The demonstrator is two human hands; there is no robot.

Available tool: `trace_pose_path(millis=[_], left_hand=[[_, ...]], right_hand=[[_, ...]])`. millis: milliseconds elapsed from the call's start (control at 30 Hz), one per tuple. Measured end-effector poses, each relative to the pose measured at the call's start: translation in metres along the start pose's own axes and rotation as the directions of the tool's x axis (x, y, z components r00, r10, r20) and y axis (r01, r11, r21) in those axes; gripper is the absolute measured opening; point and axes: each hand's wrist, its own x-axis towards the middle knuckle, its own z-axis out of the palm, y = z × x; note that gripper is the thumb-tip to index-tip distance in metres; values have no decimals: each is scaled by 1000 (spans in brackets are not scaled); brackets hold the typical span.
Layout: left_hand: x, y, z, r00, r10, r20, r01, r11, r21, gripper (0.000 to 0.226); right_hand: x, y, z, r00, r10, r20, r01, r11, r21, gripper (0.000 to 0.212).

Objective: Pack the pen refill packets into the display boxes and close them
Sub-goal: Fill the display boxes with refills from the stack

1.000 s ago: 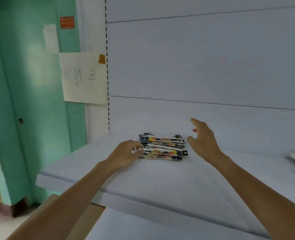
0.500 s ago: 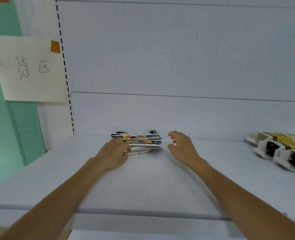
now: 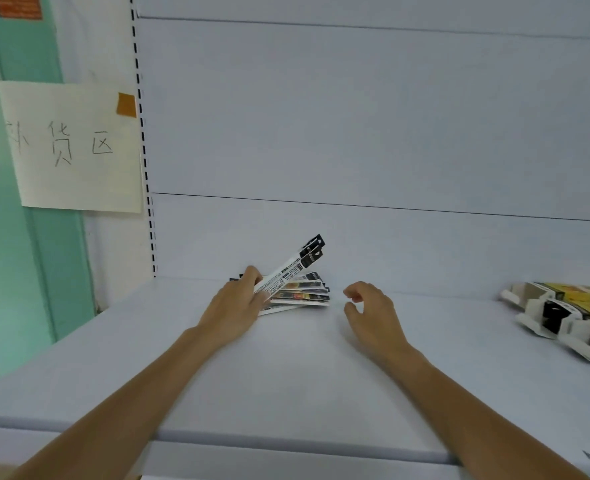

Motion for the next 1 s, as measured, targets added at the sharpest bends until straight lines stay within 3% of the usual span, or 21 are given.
trace_pose_path(millis=[133,233,333,433,567,667,733,800,867,933,1000], left_hand=[[-4,13,-4,994,26,-103,-33,997,-69,13],[-4,22,2,992,-3,-123,4,1000,8,15],[-9,30,15,1000,9,-26,-8,1000,26,13],[-18,38,24,996,65,60,-67,997,28,32],[-28,47,21,981,162,109,-162,987,-6,51],[-35,49,14,952,222,213,-222,975,-24,50],[-35,46,8,954,236,186,-249,967,50,44],[-31,39,1,956,287,58,-293,946,140,44],[-23,32,-9,891,447,-79,-390,842,373,59],[-14,24,-13,827,557,-70,-412,686,599,78],[-9,23,-14,830,556,45,-432,591,681,80]], right_hand=[[2,-22,5,996,-65,64,57,992,113,12],[0,-46,6,983,-41,177,-17,948,318,19],[1,-63,13,969,40,244,-146,890,432,26],[6,-71,21,970,173,169,-228,888,400,21],[9,-71,22,934,314,173,-358,787,503,6],[8,-67,14,920,326,217,-391,789,474,22],[8,-65,6,911,310,272,-409,759,506,25],[10,-65,-3,900,274,340,-423,740,522,24],[12,-66,-10,883,221,414,-407,799,443,20],[13,-68,-13,854,146,499,-327,898,296,11],[12,-71,-11,794,71,604,-230,954,191,9]])
